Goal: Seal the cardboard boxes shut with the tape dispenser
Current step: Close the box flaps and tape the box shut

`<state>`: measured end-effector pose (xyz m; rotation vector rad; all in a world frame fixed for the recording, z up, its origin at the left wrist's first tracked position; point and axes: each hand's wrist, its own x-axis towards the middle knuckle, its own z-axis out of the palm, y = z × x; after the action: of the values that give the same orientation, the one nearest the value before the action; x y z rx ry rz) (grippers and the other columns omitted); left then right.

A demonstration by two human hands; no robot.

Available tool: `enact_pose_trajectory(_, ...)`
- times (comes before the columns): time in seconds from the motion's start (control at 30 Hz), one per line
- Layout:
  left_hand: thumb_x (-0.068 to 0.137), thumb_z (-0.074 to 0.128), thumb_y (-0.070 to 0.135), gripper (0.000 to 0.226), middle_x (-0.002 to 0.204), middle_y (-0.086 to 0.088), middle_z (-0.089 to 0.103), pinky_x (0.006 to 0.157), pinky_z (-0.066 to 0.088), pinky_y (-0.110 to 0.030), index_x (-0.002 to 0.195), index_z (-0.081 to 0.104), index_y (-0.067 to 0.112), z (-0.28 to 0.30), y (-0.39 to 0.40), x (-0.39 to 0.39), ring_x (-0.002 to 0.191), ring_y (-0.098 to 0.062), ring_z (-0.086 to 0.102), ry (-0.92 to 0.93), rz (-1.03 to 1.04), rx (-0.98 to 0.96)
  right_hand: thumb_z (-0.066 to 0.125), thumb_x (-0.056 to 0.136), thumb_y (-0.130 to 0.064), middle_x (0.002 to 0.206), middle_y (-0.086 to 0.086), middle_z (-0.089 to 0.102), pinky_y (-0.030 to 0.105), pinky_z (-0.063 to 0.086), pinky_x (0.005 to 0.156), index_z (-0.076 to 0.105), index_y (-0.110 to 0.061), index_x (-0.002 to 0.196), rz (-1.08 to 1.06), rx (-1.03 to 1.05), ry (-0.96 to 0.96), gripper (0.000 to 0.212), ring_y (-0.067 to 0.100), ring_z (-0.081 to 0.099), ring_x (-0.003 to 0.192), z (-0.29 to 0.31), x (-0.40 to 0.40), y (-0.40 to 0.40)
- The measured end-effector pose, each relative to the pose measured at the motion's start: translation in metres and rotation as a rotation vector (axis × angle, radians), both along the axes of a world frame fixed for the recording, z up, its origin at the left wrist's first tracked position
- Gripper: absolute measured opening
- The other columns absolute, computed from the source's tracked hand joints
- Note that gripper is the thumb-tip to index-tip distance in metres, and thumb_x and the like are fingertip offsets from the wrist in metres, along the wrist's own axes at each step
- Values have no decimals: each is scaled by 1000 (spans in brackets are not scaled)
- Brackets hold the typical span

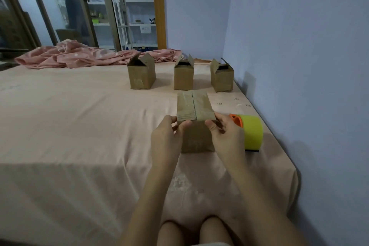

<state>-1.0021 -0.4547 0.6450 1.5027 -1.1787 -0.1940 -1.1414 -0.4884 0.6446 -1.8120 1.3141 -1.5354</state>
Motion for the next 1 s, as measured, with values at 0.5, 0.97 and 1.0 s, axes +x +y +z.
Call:
enact_pose_trajectory(0.5, 79, 74, 33, 30, 100, 6, 70, 69, 49, -19, 98, 64, 13, 3, 3, 0, 86, -9, 65, 4, -24, -1, 70, 78, -42, 105, -2, 71, 6, 43, 72, 64, -17, 118, -87, -8, 51, 47, -2, 57, 90, 3, 7, 1)
enact_pose_trajectory(0.97, 88, 66, 22, 6, 85, 10, 70, 68, 57, -46, 82, 63, 22, -3, 0, 9, 79, -12, 69, 123, -160, -54, 58, 91, -13, 96, 12, 72, 32, 52, 80, 66, -1, 113, -47, -98, 60, 26, 22, 66, 89, 4, 3, 3)
enact_pose_trajectory(1.0, 88, 65, 22, 7, 86, 9, 70, 69, 57, -47, 82, 63, 24, -3, 0, 10, 80, -13, 70, 133, -171, -50, 58, 91, -11, 95, 13, 71, 28, 51, 79, 66, 0, 113, -59, -106, 56, 25, 22, 66, 88, 3, 3, 3)
